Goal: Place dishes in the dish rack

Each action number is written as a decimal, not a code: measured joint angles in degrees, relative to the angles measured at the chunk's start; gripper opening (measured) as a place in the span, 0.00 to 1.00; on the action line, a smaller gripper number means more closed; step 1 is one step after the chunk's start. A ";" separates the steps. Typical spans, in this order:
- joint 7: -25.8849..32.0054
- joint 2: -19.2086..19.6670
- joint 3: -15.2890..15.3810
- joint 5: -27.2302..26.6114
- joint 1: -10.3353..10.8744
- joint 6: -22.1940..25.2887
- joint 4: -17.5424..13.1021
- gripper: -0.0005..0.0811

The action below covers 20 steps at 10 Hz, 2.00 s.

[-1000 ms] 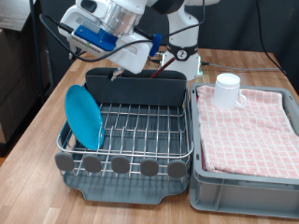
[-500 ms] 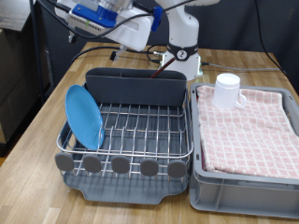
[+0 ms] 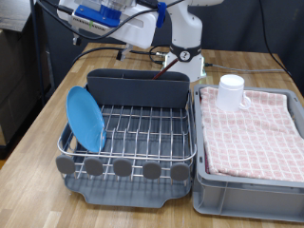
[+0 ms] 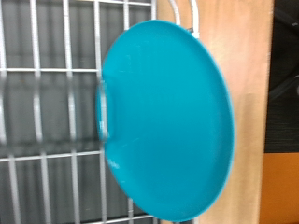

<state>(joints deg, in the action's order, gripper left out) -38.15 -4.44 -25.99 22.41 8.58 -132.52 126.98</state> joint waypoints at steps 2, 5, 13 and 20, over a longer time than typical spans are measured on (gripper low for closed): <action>0.81 0.00 0.20 -4.12 0.06 2.48 -1.04 0.99; 0.81 -0.11 1.23 -8.25 0.21 5.80 -2.55 0.99; 7.04 -2.35 5.41 -9.93 2.89 13.16 -5.41 0.99; 8.64 -7.36 13.26 -13.26 8.49 21.46 -2.60 0.99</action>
<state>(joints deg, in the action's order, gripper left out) -29.52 -11.80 -12.73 9.15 17.07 -111.06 124.38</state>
